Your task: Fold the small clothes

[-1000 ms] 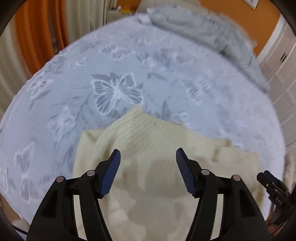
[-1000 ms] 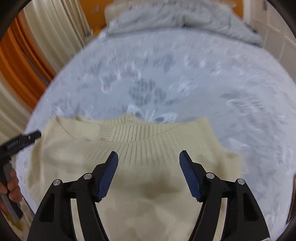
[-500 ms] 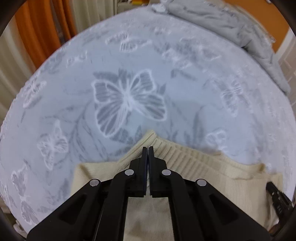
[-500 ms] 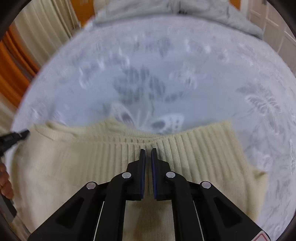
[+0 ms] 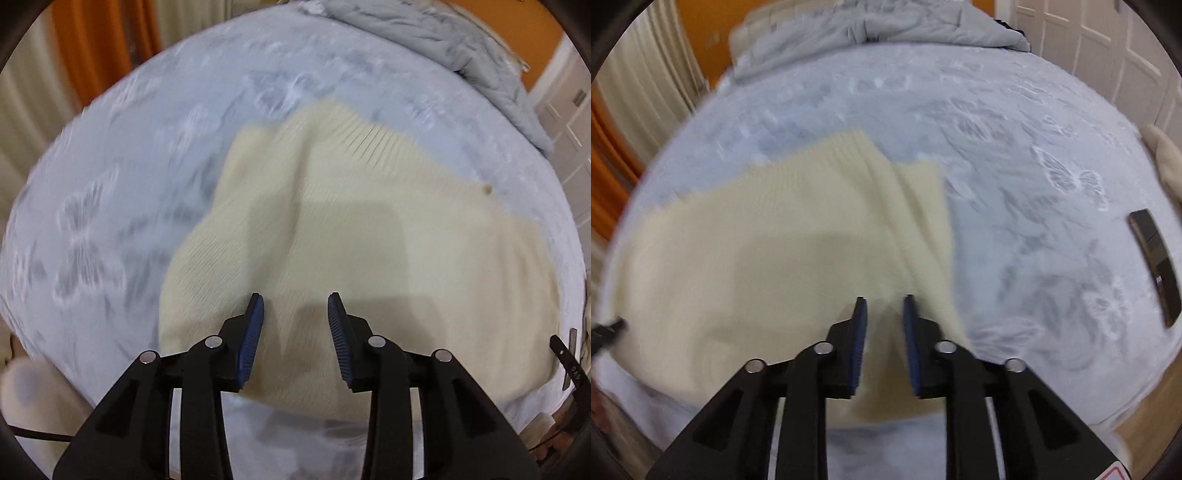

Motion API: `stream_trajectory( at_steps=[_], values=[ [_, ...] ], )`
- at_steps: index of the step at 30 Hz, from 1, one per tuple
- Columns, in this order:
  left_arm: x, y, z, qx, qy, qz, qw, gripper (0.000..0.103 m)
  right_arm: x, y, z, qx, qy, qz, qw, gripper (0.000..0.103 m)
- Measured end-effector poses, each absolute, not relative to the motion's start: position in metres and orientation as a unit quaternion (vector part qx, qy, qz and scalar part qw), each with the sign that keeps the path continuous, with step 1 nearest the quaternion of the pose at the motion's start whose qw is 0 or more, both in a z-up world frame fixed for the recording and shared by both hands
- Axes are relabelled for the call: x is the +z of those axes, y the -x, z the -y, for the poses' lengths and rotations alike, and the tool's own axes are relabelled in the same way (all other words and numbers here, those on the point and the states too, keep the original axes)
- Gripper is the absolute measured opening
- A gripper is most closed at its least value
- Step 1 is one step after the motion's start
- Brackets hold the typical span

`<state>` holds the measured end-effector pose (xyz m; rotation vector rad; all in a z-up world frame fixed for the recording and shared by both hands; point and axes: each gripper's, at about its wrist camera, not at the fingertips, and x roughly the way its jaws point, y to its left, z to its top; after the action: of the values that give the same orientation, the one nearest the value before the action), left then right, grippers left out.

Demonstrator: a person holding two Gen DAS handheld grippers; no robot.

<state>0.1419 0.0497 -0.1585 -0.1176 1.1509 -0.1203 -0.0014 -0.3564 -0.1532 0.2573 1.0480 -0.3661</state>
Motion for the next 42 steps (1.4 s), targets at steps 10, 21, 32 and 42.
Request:
stream_trajectory(
  at_steps=[10,21,32,42],
  values=[
    [-0.124,-0.12,-0.052,-0.049,0.058,-0.526,0.847,0.035,-0.168,0.022,0.336,-0.17,-0.097,-0.525,0.828,0.009],
    [-0.119,-0.094,-0.07,-0.042,0.059,-0.522,0.85,0.035,-0.099,0.012,0.249,-0.064,-0.11,-0.459,0.879,0.013],
    [-0.12,-0.086,-0.093,-0.039,0.066,-0.519,0.852,0.047,-0.125,-0.014,0.194,-0.013,-0.089,-0.501,0.861,0.018],
    [-0.134,-0.091,-0.127,-0.033,0.174,-0.531,0.829,0.059,-0.16,-0.107,0.16,-0.015,-0.048,-0.541,0.839,0.019]
  ],
)
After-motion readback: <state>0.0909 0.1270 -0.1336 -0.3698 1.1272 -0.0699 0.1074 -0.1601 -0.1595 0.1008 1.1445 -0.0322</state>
